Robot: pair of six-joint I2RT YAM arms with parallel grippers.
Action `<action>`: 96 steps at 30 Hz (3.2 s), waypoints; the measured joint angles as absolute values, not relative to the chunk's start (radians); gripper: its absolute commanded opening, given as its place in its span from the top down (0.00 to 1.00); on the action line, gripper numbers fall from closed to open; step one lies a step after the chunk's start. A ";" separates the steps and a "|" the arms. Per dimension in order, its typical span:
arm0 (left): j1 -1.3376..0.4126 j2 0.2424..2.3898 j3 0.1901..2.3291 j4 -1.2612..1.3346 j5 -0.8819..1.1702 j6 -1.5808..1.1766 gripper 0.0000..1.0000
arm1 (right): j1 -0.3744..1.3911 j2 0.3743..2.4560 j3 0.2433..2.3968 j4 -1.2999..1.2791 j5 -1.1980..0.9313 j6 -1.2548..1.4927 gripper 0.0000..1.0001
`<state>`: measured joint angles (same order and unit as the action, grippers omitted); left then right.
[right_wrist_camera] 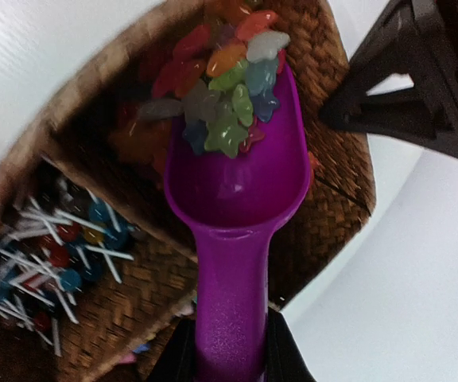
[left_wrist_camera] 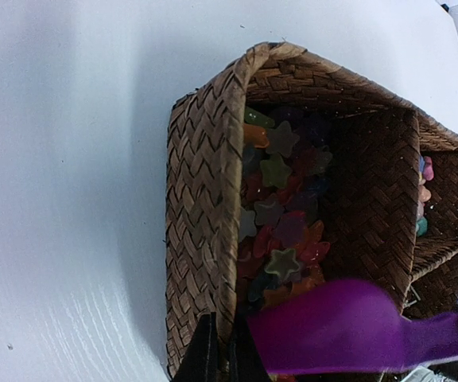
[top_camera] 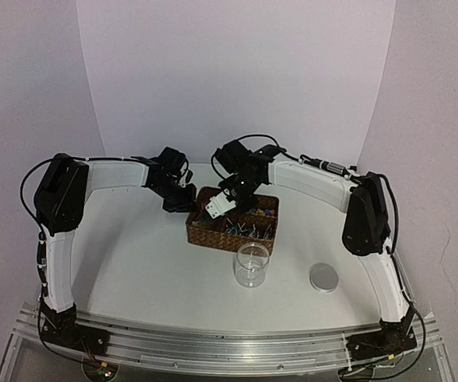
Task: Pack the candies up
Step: Scoop the fake candies from the storage box.
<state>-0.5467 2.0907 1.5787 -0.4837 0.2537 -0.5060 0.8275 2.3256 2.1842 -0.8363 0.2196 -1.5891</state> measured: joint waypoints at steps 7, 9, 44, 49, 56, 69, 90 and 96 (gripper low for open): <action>-0.546 2.092 1.579 -0.485 0.259 -0.507 1.00 | 0.860 2.357 2.267 -0.992 0.157 -1.405 1.00; -0.546 2.092 1.579 -0.486 0.259 -0.507 1.00 | 0.851 2.365 2.276 -1.008 0.135 -1.347 1.00; -0.545 2.095 1.579 -0.465 0.277 -0.525 1.00 | 0.696 2.337 2.190 -0.988 -0.213 -0.970 1.00; -0.544 2.101 1.579 -0.452 0.276 -0.525 1.00 | 0.722 2.329 2.189 -0.978 -0.125 -0.995 1.00; -0.535 2.101 1.579 -0.445 0.271 -0.525 1.00 | 0.754 2.328 2.212 -0.973 -0.034 -1.023 1.00; -0.530 2.101 1.579 -0.445 0.264 -0.525 1.00 | 0.773 2.299 2.174 -0.932 0.033 -1.023 1.00; -0.531 2.102 1.578 -0.445 0.266 -0.531 1.00 | 0.775 2.259 2.160 -0.931 0.092 -1.016 1.00; -0.532 2.101 1.578 -0.444 0.267 -0.533 1.00 | 0.774 2.245 2.137 -0.916 0.094 -1.015 1.00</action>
<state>-0.5316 2.1014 1.5784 -0.4438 0.2668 -0.5327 0.7736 2.2449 2.1368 -0.9163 0.0937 -1.0153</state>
